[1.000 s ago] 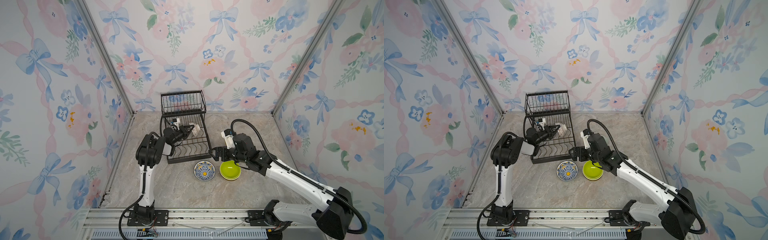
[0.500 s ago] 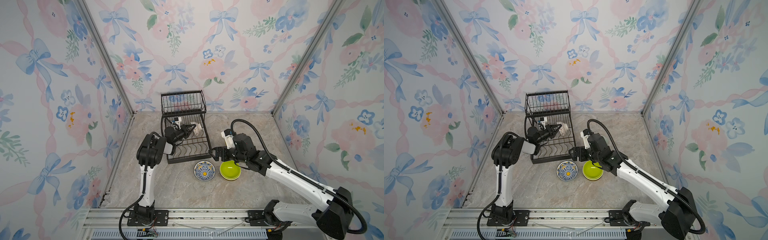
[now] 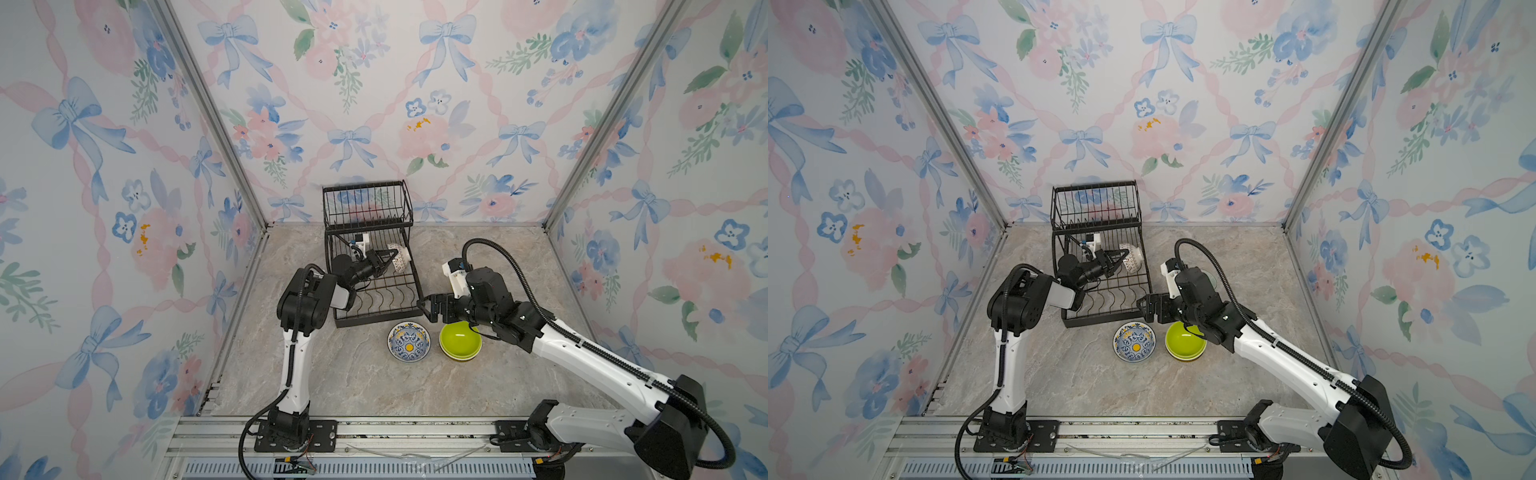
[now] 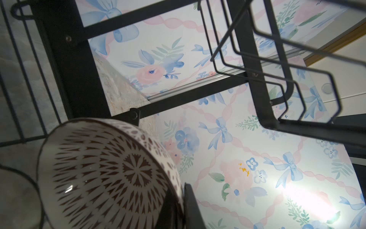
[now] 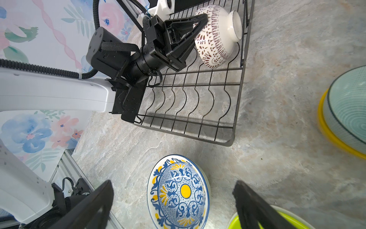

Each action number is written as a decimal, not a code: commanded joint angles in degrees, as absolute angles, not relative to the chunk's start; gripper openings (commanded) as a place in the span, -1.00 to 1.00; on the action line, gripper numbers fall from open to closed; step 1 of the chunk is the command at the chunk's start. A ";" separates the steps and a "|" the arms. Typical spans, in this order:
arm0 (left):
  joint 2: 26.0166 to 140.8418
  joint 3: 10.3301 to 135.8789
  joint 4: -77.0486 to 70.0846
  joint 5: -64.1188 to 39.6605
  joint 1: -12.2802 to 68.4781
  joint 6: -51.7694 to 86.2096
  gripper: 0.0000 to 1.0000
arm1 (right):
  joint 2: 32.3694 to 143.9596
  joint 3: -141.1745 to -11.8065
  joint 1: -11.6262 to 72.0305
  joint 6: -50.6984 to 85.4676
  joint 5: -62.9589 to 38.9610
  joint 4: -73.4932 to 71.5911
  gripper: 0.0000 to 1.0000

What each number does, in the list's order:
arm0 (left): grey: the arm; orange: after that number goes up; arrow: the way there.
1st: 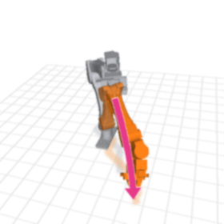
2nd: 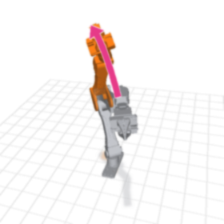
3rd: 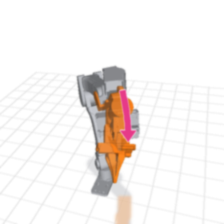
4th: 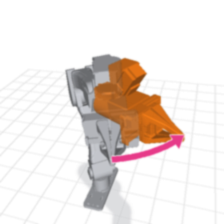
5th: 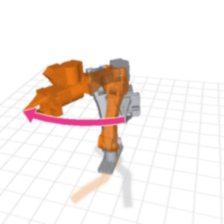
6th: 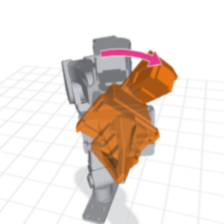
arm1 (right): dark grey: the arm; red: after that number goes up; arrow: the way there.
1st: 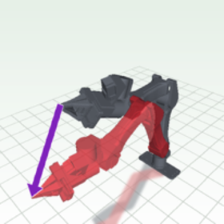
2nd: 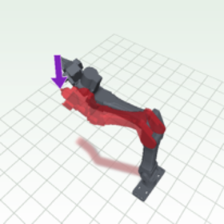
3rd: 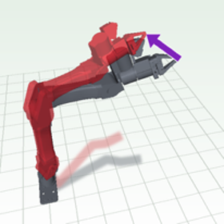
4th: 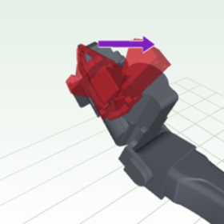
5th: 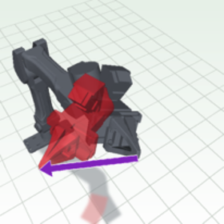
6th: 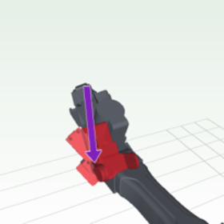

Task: Load bowls into a dish rack
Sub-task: Place the bowl in the dish rack.

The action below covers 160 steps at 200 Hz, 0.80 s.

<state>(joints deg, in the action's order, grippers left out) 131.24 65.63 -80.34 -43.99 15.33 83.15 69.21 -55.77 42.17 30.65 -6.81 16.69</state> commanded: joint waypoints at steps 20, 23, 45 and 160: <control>136.02 67.10 -83.86 -45.44 15.32 84.96 -1.00 | 67.90 -55.10 43.09 31.18 -6.17 15.80 0.92; 136.18 67.14 -83.61 -45.44 15.34 84.84 -1.00 | 67.86 -55.11 43.13 31.20 -6.17 15.82 0.92; 137.19 67.81 -84.00 -46.01 15.30 85.44 -1.00 | 67.81 -55.03 43.15 31.13 -6.07 15.90 0.93; 139.90 67.27 -88.01 -47.02 15.05 89.00 -1.00 | 68.22 -55.72 43.38 31.16 -5.91 15.82 0.93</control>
<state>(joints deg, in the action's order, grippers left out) 132.64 67.90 -82.85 -46.39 15.18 88.84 68.95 -55.77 42.54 30.68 -6.79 16.56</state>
